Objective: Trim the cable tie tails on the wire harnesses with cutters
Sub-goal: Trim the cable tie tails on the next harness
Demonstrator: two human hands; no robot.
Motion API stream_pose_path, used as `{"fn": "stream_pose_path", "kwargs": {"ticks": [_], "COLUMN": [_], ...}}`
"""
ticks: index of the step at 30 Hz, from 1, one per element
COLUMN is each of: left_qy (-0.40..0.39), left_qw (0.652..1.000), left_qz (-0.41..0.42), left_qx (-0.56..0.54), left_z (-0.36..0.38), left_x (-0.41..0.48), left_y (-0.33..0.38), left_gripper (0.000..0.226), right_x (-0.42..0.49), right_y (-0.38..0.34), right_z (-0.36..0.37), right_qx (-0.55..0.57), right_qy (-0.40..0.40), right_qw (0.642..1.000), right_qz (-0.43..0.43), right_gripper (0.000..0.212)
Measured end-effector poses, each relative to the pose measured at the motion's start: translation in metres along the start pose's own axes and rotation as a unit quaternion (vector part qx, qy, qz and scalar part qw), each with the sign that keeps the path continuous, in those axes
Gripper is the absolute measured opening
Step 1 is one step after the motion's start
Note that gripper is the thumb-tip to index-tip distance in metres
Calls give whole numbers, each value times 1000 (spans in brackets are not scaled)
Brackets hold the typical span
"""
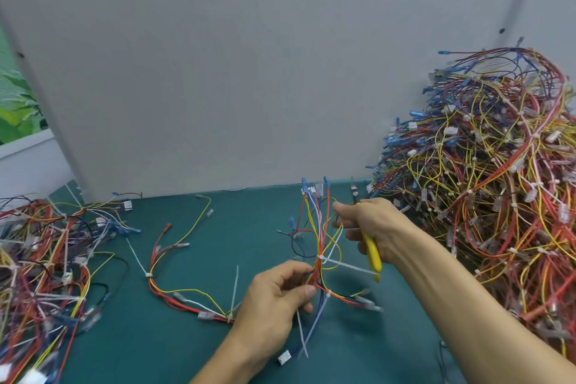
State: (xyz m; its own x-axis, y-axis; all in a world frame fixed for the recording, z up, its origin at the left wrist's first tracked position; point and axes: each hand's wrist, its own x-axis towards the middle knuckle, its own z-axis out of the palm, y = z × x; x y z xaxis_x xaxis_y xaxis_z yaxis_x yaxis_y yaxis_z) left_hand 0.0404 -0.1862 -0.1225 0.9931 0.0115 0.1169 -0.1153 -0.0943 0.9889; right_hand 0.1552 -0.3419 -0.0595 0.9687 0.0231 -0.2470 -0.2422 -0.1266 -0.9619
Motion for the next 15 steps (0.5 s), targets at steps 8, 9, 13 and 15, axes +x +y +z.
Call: {"fn": "stream_pose_path", "kwargs": {"ticks": [8,9,13,15], "left_qy": [27,9,-69,-88], "left_qw": [970,945,854,843], "left_qz": [169,227,300,284], "left_qx": [171,236,418,448], "left_z": [-4,-6,-11,-13], "left_x": [0,-1,1,1], "left_y": [0,0,-4,-6], "left_gripper": [25,23,19,27], "right_x": [2,2,5,8], "right_y": [14,16,17,10], "right_z": [8,9,11,7], "right_qx": [12,11,-48,-83], "right_qy": [-70,-90,-128,-128], "right_qw": [997,996,991,988], "right_qz": [-31,-26,-16,-18], "right_gripper": [19,20,22,19]}}
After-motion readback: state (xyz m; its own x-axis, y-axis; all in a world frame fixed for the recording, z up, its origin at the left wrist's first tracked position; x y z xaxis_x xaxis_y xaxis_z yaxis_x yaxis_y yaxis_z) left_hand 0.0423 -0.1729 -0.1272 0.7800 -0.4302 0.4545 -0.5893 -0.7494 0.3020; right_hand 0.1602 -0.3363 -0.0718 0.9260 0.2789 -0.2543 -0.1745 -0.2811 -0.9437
